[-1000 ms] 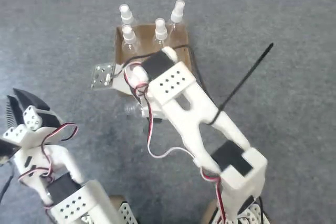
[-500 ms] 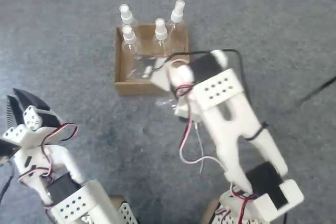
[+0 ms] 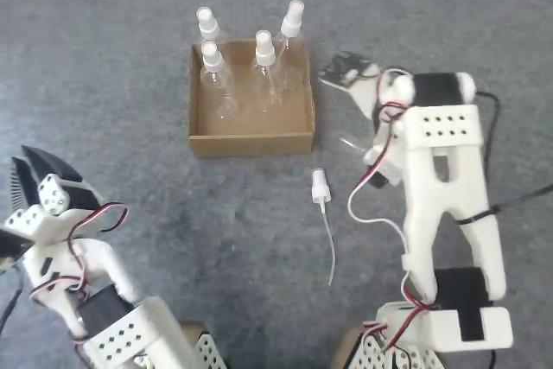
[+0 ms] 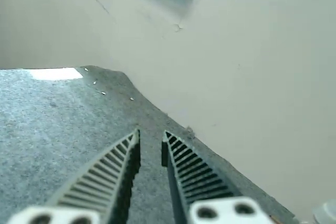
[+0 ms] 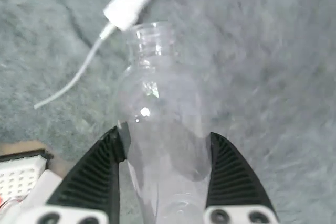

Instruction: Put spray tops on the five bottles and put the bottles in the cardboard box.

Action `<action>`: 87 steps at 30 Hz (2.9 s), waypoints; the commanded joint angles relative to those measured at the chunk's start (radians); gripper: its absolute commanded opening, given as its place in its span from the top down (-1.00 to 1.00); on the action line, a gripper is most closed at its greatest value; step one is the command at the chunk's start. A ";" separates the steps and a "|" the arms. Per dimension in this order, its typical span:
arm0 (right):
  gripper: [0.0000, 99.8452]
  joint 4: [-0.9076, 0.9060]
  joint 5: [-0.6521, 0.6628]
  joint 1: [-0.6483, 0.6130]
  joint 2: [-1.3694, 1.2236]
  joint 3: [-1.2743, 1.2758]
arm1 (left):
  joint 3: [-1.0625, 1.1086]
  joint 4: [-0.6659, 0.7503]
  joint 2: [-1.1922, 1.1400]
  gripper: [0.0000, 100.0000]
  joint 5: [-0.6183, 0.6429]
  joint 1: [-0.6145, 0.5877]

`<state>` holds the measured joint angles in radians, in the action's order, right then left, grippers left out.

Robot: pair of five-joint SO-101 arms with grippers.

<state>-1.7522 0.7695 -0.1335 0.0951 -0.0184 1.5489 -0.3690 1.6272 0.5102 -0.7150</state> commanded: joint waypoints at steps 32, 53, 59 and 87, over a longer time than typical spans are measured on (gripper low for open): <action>0.42 0.461 0.060 0.139 0.062 0.586 | -0.010 0.035 0.014 0.87 -0.002 0.003; 0.26 0.150 0.121 0.005 0.053 0.305 | -0.010 0.035 0.014 0.87 -0.055 0.006; 0.26 0.139 0.167 0.004 0.053 0.250 | -0.010 0.035 0.014 0.87 -0.055 0.006; 0.26 0.363 0.192 -0.076 0.008 0.462 | -0.010 0.035 0.014 0.87 -0.057 0.006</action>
<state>-1.4346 0.9521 -0.2010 0.0967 0.4496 1.5489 -0.3690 1.6272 0.4641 -0.7150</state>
